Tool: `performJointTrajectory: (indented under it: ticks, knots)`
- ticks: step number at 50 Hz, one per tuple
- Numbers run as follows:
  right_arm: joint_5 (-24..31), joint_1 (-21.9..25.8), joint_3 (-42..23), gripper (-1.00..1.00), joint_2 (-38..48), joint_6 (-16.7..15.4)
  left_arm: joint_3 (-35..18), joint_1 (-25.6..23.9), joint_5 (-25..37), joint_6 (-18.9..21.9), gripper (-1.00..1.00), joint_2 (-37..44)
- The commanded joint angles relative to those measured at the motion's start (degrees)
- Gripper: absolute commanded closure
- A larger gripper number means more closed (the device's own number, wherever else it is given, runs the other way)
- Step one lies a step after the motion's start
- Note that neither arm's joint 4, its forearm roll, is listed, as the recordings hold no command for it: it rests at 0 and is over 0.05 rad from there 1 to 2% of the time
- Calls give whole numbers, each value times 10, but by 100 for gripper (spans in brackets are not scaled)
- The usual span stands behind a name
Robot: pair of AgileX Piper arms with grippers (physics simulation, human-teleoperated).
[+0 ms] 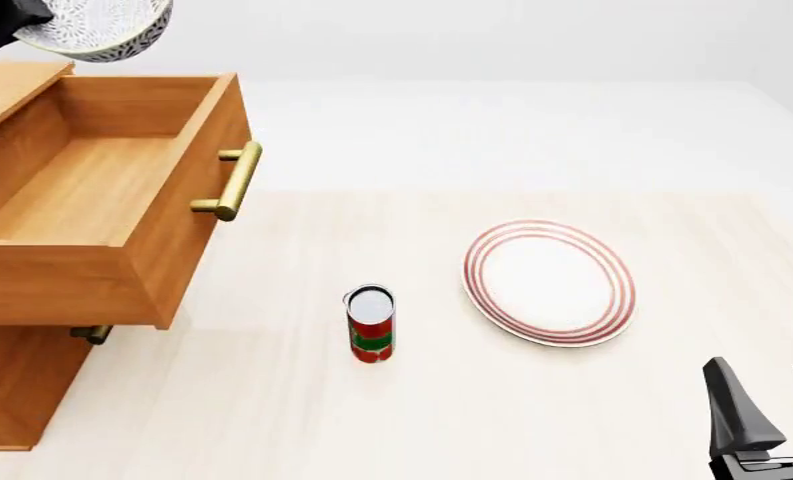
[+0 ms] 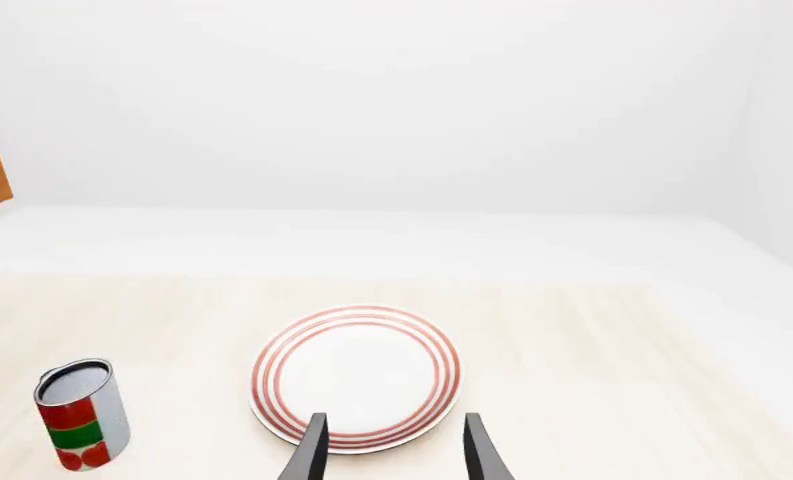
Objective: Put the bowl in the top drawer of the cabinet.
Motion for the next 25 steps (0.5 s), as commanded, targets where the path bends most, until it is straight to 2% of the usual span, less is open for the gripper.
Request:
performJointTrajectory:
  ticks: [1, 25]
  knots:
    - [0, 0, 0, -100, 0, 0, 19, 10, -10, -2, 100, 2]
    - [0, 0, 0, -100, 0, 0, 41, 24, -11, 4, 100, 6]
